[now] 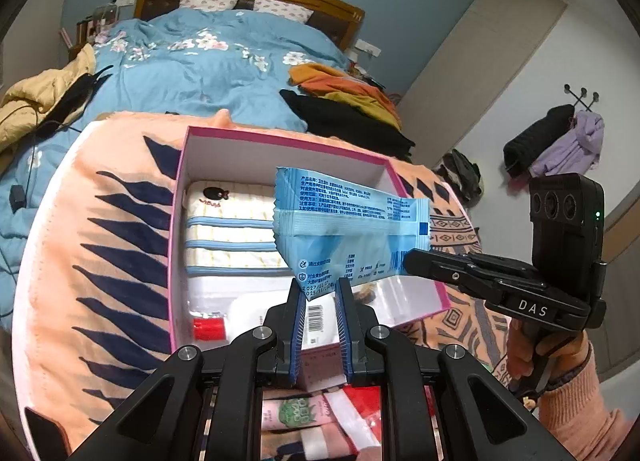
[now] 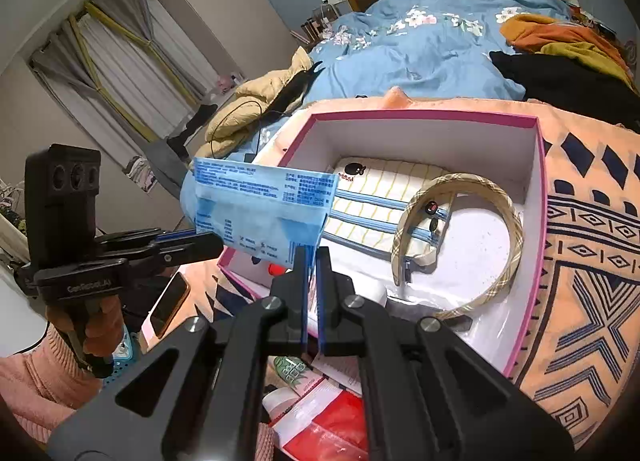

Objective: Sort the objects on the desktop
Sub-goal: 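Carry the blue packet over the magenta box with both grippers, then lower the blue packet into the box and open both grippers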

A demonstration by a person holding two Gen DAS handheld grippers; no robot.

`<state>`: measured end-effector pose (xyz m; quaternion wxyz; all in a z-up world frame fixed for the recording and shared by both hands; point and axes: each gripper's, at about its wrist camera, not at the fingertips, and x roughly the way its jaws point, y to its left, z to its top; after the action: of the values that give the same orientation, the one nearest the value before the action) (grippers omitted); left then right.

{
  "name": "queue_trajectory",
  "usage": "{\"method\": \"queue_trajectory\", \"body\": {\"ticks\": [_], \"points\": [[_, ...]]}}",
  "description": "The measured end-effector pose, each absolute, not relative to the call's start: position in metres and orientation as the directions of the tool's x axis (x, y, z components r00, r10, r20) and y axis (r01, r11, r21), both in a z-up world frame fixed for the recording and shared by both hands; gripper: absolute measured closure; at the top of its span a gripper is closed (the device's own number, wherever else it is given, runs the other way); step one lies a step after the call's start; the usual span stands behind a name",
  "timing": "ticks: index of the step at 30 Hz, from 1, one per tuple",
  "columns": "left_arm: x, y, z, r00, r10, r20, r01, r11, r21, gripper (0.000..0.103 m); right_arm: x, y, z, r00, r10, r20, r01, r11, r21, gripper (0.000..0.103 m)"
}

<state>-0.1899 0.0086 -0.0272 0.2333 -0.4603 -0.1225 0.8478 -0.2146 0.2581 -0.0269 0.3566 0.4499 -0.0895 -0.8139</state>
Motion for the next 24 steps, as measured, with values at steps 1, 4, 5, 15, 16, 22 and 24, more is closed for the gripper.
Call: {"method": "queue_trajectory", "body": {"ticks": [1, 4, 5, 15, 16, 22, 24], "points": [[-0.191, 0.008, -0.028, -0.466, 0.504, -0.727, -0.278, -0.864, -0.421, 0.088, -0.217, 0.257, -0.029, -0.337, -0.66, -0.671, 0.498, -0.73, 0.467, 0.098], [-0.197, 0.005, -0.033, -0.46, 0.492, -0.739, -0.264, -0.871, -0.415, 0.088, -0.222, 0.253, -0.034, -0.326, -0.657, -0.68, 0.494, -0.732, 0.47, 0.098], [-0.199, 0.005, -0.035, -0.457, 0.489, -0.743, -0.259, -0.872, -0.414, 0.088, -0.224, 0.251, -0.036, -0.321, -0.655, -0.683, 0.493, -0.732, 0.47, 0.098], [-0.218, -0.007, -0.056, -0.428, 0.473, -0.77, -0.202, -0.88, -0.429, 0.088, -0.242, 0.234, -0.058, -0.277, -0.629, -0.727, 0.479, -0.746, 0.463, 0.098], [-0.22, -0.007, -0.058, -0.425, 0.471, -0.773, -0.198, -0.882, -0.428, 0.088, -0.244, 0.232, -0.06, -0.272, -0.624, -0.732, 0.477, -0.749, 0.461, 0.098], [-0.228, -0.007, -0.071, -0.404, 0.453, -0.795, -0.179, -0.891, -0.417, 0.088, -0.253, 0.224, -0.073, -0.249, -0.591, -0.767, 0.469, -0.767, 0.439, 0.098], [-0.231, -0.006, -0.075, -0.396, 0.448, -0.802, -0.175, -0.894, -0.413, 0.088, -0.256, 0.221, -0.077, -0.24, -0.576, -0.781, 0.465, -0.774, 0.429, 0.098]]}}
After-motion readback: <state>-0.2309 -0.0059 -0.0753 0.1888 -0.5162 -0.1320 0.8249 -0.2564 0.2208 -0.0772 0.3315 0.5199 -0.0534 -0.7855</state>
